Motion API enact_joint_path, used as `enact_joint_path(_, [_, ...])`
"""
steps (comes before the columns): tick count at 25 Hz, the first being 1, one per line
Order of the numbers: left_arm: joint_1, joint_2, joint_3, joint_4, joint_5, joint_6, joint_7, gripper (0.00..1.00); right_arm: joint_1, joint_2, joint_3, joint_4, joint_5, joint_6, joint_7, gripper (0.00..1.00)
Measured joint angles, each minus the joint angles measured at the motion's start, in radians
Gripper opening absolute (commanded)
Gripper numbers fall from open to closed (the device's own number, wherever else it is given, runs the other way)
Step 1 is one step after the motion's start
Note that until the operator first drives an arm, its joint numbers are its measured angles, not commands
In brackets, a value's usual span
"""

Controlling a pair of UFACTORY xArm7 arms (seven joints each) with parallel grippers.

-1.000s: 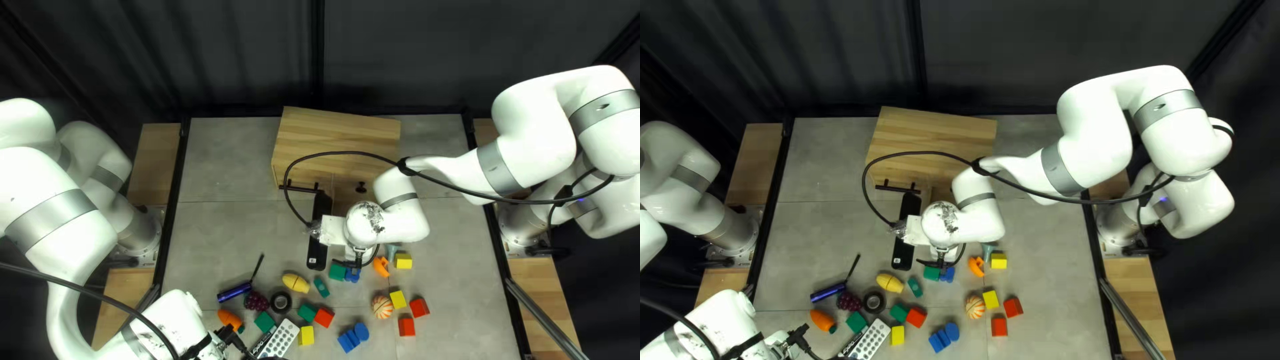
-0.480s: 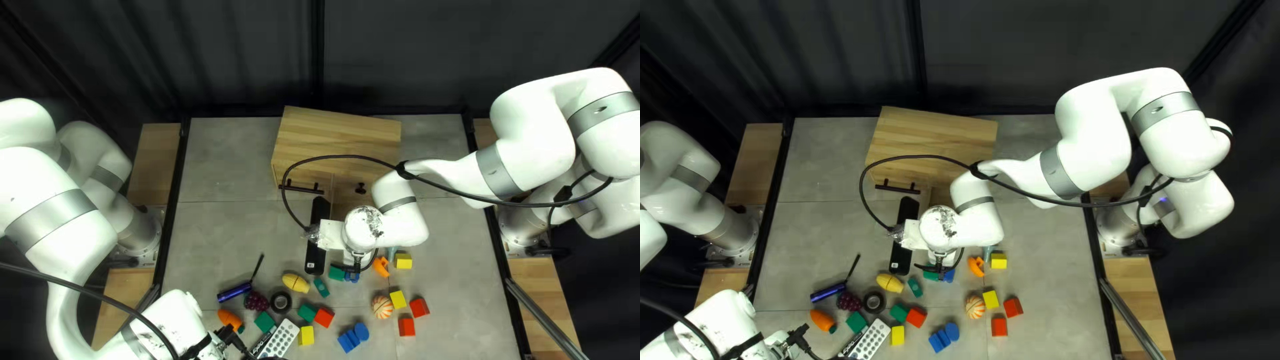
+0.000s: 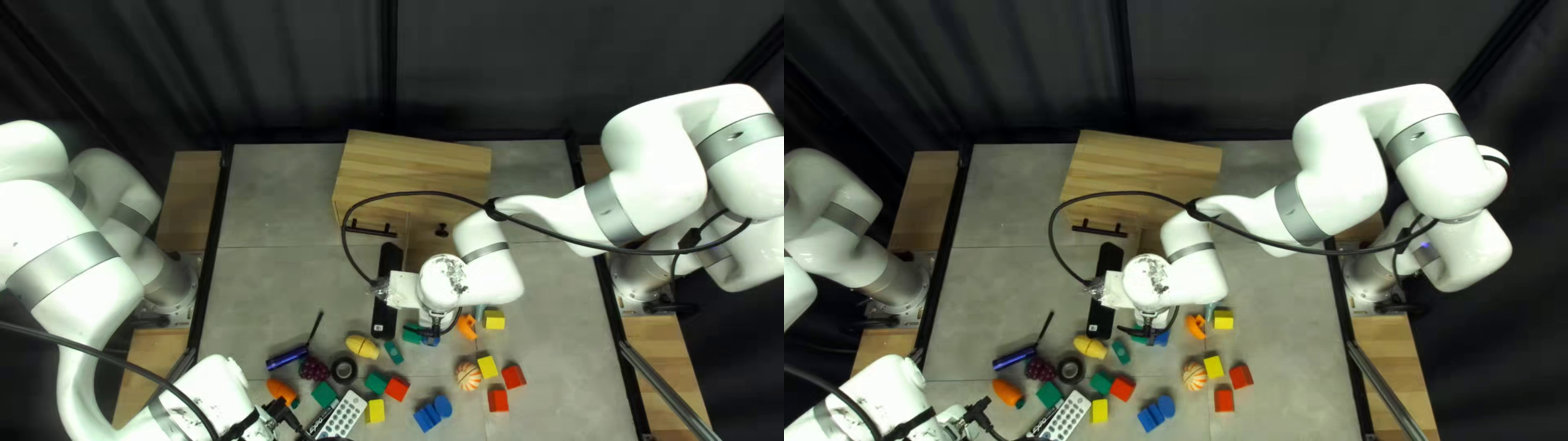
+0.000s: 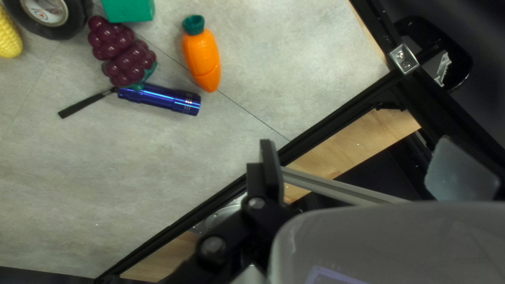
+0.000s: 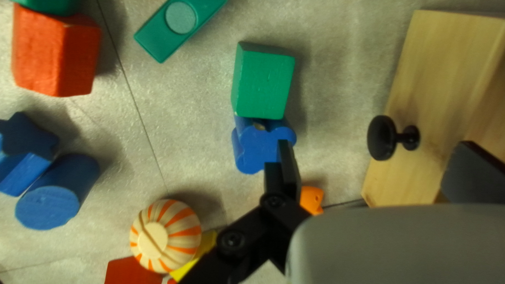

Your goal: Open drawers and place objects into drawer and close

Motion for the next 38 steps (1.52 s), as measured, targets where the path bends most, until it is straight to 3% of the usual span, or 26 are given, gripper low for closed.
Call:
enact_joint_path(6, [0.000,0.000,0.000,0.000,0.000,0.000,0.000,1.00,0.034,-0.065,-0.002,-0.058,-0.080,0.018,0.029,1.00])
enact_joint_path(11, [0.000,0.000,0.000,0.000,0.000,0.000,0.000,1.00,0.059,-0.268,0.001,-0.213,-0.179,0.049,0.078,1.00])
enact_joint_path(15, [0.000,0.000,0.000,0.000,0.000,0.000,0.000,1.00,0.089,-0.352,0.031,-0.264,-0.210,0.096,0.122,1.00])
enact_joint_path(22, [0.000,0.000,0.000,0.000,0.000,0.000,0.000,1.00,0.137,-0.361,0.078,-0.240,-0.166,0.181,0.135,1.00])
enact_joint_path(31, [0.000,0.000,0.000,0.000,0.000,0.000,0.000,1.00,0.249,-0.326,0.191,-0.201,-0.048,0.284,0.074,1.00])
enact_joint_path(38, [0.000,0.000,0.000,0.000,0.000,0.000,0.000,1.00,0.307,-0.282,0.249,-0.119,0.012,0.365,0.069,1.00])
